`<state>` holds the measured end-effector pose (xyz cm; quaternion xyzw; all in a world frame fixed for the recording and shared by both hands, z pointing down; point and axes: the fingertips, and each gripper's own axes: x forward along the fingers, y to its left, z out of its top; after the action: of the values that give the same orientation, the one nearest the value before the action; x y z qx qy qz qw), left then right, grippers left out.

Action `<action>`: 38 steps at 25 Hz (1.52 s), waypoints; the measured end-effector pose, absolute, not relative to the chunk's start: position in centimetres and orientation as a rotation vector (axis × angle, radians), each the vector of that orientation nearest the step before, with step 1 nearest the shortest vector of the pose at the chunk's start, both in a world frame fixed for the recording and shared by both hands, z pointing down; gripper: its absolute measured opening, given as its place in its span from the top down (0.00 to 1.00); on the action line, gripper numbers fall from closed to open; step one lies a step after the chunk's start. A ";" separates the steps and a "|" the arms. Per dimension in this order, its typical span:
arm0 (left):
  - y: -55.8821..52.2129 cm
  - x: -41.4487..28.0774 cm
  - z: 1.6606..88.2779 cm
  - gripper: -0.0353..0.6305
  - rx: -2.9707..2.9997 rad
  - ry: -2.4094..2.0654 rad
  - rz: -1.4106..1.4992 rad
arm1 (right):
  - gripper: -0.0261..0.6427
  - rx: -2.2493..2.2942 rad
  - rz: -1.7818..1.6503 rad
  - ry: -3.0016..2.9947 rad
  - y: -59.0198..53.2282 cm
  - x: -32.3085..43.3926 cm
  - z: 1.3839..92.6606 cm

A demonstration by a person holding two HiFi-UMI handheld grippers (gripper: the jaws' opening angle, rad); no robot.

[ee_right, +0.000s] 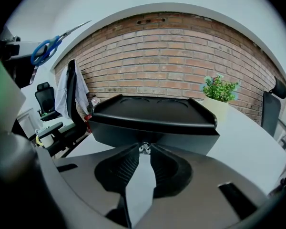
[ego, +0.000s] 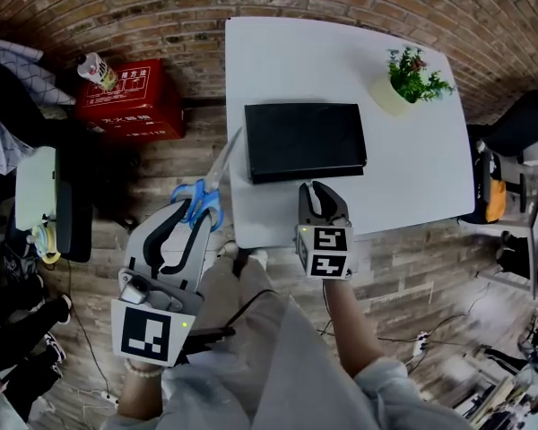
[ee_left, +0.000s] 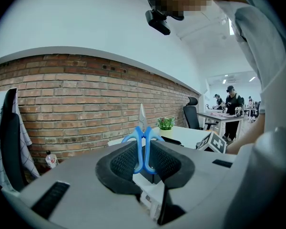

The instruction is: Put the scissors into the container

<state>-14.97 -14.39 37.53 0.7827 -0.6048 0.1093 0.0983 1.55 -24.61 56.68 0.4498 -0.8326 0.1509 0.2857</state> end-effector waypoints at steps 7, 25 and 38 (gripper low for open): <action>-14.1 -14.5 37.3 0.80 2.349 -1.756 0.309 | 0.83 1.207 0.420 -2.208 -22.3 2.4 56.7; -14.0 -13.0 37.0 0.80 2.425 -1.674 0.300 | 0.83 1.237 0.454 -2.150 -18.2 4.7 56.7; -13.7 -12.0 36.7 0.80 2.453 -1.649 0.301 | 0.83 1.254 0.491 -2.117 -16.6 5.6 57.3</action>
<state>-12.02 -13.72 36.74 0.8226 -0.5530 0.1010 0.0852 5.62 -16.56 57.28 0.4750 -0.8018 0.1861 0.3112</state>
